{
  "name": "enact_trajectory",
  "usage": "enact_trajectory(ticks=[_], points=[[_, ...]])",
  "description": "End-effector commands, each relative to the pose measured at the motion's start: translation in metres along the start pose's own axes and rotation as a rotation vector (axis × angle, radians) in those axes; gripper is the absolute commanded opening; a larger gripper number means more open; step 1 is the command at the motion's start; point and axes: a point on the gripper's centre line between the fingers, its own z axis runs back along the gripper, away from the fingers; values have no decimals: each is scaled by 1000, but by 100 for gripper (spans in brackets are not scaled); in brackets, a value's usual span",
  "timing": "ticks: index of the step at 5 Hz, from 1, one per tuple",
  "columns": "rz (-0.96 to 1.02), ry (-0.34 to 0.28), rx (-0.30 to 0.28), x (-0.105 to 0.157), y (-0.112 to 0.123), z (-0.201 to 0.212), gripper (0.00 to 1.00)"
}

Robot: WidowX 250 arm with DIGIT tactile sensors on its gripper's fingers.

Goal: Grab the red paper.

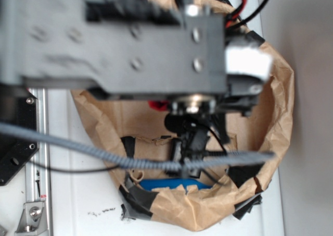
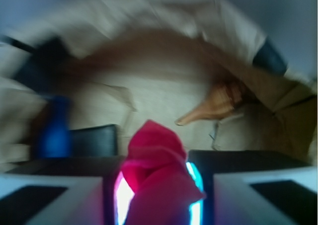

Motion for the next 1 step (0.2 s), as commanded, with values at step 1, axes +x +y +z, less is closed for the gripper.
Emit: enact_trajectory(ticks=[1], points=[[27,-68,30,3,21,46,0]])
